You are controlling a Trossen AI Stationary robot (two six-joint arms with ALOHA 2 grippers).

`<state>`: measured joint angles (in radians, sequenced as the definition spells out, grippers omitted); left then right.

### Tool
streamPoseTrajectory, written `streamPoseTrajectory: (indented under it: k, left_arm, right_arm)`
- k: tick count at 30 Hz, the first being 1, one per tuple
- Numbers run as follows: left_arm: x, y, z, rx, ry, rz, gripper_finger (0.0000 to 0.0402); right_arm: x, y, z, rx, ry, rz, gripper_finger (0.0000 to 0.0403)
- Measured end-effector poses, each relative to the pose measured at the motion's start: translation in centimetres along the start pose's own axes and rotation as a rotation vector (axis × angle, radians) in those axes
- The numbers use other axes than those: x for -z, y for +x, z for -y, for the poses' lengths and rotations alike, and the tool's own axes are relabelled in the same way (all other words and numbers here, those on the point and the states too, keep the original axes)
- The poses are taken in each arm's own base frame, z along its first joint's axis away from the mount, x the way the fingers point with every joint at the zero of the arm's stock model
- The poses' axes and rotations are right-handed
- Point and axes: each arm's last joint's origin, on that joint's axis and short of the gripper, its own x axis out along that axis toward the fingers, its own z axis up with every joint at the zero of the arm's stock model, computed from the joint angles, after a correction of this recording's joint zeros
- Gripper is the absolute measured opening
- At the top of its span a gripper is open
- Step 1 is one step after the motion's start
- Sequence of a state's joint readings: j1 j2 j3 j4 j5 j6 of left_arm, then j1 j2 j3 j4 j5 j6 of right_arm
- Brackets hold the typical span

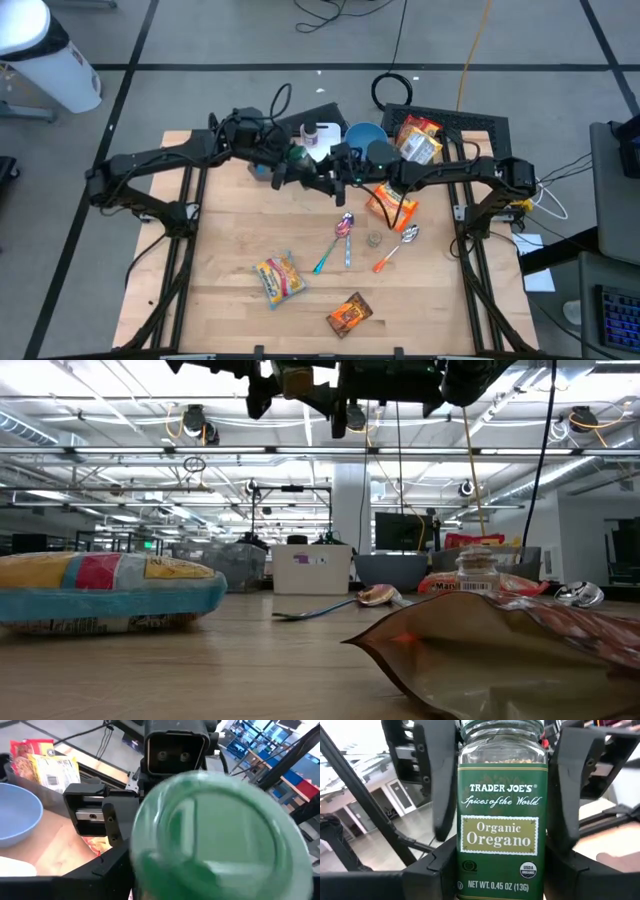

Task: Pick & Place Food Item
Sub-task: Put the green seasoning bottle into the white bin

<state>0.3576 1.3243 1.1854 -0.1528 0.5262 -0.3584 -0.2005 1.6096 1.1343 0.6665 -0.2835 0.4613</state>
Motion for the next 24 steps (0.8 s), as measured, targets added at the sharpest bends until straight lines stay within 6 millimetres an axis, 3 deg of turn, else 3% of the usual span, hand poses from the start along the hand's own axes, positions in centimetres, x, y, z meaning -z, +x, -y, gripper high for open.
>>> streamPoseTrajectory:
  k: [11, 24]
  left_arm:
    - [-1.0, -1.0, -0.1, -0.005, 0.041, 0.075, 0.0232]
    - [-2.3, -1.2, 0.3, 0.010, 0.093, 0.210, 0.0241]
  right_arm:
    - [-1.2, -0.3, 0.3, -0.003, -0.027, 0.104, 0.0192]
    - [-2.2, -0.4, -0.1, -0.024, -0.063, 0.211, 0.0192]
